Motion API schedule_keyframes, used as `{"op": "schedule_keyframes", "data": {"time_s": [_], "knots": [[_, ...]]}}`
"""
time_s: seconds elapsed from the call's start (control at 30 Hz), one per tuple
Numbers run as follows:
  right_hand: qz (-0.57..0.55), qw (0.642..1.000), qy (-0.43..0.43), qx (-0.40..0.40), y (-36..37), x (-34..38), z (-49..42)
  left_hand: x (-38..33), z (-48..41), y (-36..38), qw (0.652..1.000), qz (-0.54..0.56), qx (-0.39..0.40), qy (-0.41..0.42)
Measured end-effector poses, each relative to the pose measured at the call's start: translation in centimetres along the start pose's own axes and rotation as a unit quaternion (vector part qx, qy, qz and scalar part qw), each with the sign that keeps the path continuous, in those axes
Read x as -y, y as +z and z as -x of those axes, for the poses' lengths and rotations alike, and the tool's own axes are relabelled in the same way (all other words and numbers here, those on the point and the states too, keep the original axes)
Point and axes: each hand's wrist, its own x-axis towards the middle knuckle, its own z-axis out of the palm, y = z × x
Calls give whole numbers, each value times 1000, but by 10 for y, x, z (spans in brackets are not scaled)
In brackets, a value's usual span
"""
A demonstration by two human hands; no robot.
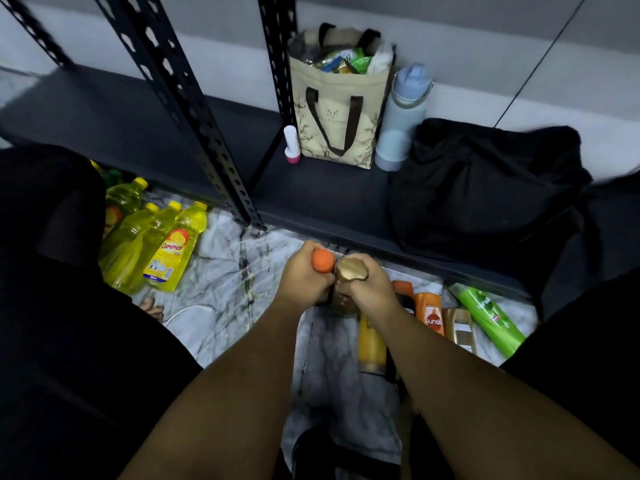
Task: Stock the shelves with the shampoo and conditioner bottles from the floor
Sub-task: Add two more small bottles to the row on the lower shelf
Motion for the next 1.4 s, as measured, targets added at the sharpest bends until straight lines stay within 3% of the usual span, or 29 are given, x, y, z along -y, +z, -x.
{"op": "schedule_keyframes", "data": {"time_s": [0.17, 0.27, 0.53, 0.63, 0.73, 0.8, 0.9, 1.07, 1.23, 1.4], "knots": [[174, 983, -61, 6, 1, -2, 2, 4, 6, 5, 986, -164, -3, 29], [254, 964, -72, -14, 5, -10, 4, 9, 13, 3, 981, -190, -17, 26], [297, 948, -99, -55, 5, -11, 25, 16, 38, -3, 978, -205, -10, 46], [253, 958, -114, -70, 4, -9, 35, 15, 49, -4, 984, -169, -56, 28], [118, 982, -109, -97, 7, 2, 43, 8, 52, -12, 991, -101, -85, 23], [33, 986, -110, -118, 10, 17, 49, -5, 51, -20, 993, -47, -102, 39], [0, 980, -165, -107, 11, 47, 57, -36, 49, -35, 988, 45, -128, 79], [-56, 959, -257, -108, 7, 115, 91, -91, 62, -74, 968, 153, -117, 159], [-127, 916, -365, -109, -17, 195, 139, -166, 95, -113, 937, 175, -126, 275], [-68, 875, -476, -58, -58, 284, 193, -258, 128, -153, 895, 162, -125, 395]]}}
